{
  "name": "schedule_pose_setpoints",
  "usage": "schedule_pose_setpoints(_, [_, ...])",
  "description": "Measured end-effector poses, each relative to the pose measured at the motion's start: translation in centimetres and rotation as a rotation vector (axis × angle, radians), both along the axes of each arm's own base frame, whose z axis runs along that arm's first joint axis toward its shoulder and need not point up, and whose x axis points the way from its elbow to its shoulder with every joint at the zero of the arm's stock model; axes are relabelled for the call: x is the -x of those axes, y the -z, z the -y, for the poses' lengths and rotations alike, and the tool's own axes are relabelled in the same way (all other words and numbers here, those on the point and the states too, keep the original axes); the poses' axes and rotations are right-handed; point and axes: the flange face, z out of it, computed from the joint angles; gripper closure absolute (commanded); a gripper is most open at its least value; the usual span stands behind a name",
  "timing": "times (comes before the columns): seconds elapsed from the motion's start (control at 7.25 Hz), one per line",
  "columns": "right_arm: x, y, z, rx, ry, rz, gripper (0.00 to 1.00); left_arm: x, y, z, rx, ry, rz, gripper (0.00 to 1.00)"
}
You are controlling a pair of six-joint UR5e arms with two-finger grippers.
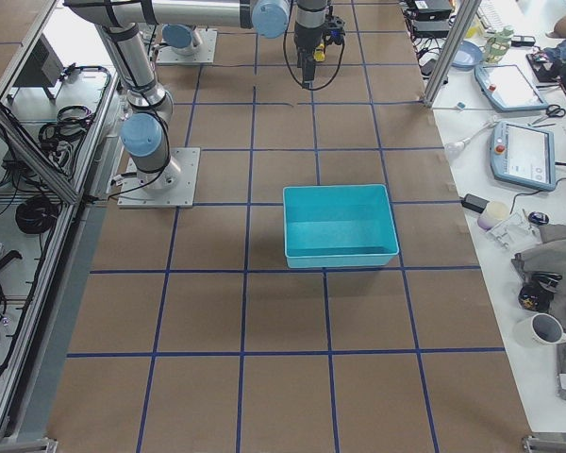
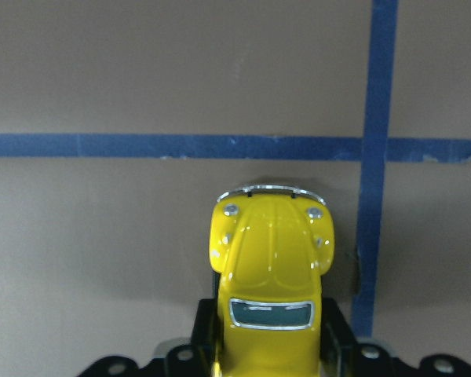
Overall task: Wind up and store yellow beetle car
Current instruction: 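Drag the car backward along the table toward the robot with the left gripper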
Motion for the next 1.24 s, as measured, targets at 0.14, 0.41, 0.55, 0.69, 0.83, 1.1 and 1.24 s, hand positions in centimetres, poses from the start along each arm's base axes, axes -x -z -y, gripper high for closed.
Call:
schedule_pose_setpoints(0.14, [0.0, 0.0, 0.0, 0.000, 0.000, 0.000, 0.00, -0.3, 0.0, 0.0, 0.000, -0.001, 0.002, 0.75])
schedule_pose_setpoints(0.41, [0.0, 0.0, 0.0, -0.001, -0.001, 0.001, 0.00, -2.4, 0.1, 0.0, -0.001, -0.006, 0.002, 0.75])
schedule_pose_setpoints(0.55, [0.0, 0.0, 0.0, -0.002, 0.000, 0.001, 0.00, -3.5, 0.1, 0.0, 0.000, -0.008, 0.001, 0.75])
schedule_pose_setpoints(0.69, [0.0, 0.0, 0.0, -0.001, -0.001, 0.001, 0.00, -4.4, 0.1, 0.1, 0.000, -0.007, 0.001, 0.75])
schedule_pose_setpoints(0.83, [0.1, 0.0, 0.0, 0.002, 0.002, 0.000, 0.00, -5.5, 0.1, 0.1, -0.001, -0.002, 0.000, 0.75])
schedule_pose_setpoints(1.1, [0.2, 0.0, 0.2, 0.009, 0.018, -0.002, 0.00, -7.5, 0.1, 0.1, -0.002, 0.013, 0.001, 0.75])
schedule_pose_setpoints(1.24, [0.2, -0.1, 0.3, 0.013, 0.024, -0.002, 0.00, -8.1, 0.0, 0.1, -0.001, 0.019, 0.003, 0.75])
